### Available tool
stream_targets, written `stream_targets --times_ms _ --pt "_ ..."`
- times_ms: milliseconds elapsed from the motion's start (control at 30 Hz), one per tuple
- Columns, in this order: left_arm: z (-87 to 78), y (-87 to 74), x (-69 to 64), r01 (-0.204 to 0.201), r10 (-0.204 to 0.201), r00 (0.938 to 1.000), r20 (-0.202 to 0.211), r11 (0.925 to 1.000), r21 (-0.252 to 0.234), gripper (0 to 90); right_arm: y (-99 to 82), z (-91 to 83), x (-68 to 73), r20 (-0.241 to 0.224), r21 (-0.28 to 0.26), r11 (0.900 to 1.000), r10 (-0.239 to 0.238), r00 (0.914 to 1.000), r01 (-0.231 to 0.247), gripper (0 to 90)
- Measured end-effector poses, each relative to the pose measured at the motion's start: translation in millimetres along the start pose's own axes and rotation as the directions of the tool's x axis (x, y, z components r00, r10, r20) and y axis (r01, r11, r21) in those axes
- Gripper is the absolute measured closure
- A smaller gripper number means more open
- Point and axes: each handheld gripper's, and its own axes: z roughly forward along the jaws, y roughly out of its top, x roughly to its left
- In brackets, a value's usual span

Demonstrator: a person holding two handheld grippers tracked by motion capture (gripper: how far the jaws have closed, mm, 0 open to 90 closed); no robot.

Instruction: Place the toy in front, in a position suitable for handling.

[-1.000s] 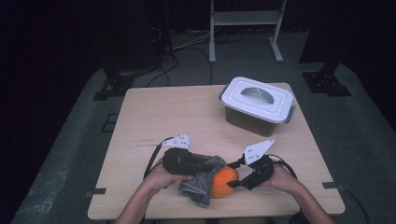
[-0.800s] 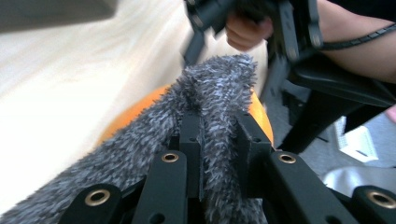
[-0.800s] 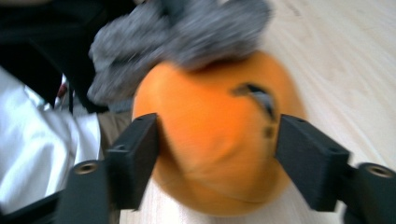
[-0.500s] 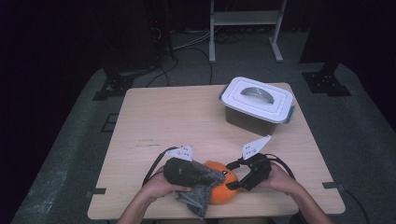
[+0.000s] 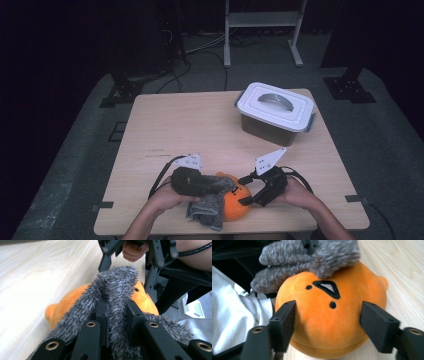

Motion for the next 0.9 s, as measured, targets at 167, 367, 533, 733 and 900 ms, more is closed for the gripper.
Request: stream_targets --times_ms 167,367,533,733,900 --pt "-1.6 -2.2 -4.4 -0.010 0.010 0.9999 0.006 0.9999 0.005 75.2 -1.3 -0.3 4.3 0.006 0.018 0.9995 0.026 0.9997 -0.026 22.1" --pt "0.7 -0.6 -6.7 -0.013 0.013 0.9999 0.011 0.9999 -0.007 75.3 -0.6 8.9 4.9 0.009 0.059 0.9983 -0.001 1.0000 0.000 38.5" --pt "-8.1 13.6 -2.7 -0.021 0.020 0.9996 -0.021 0.9986 -0.049 75.3 7.7 8.7 0.8 0.022 0.020 0.9982 -0.057 0.9981 0.057 51.5" --pt "-7.5 14.8 5.2 -0.032 0.030 0.9980 -0.056 0.9989 -0.034 75.3 12.6 10.1 1.1 0.033 0.022 0.9948 -0.100 0.9944 0.100 52.7" --pt "-16.9 -4.2 12.9 0.010 -0.014 0.9969 -0.077 0.9985 -0.054 75.4 4.3 0.9 -1.0 0.038 0.016 0.9956 -0.093 0.9949 0.093 54.1"
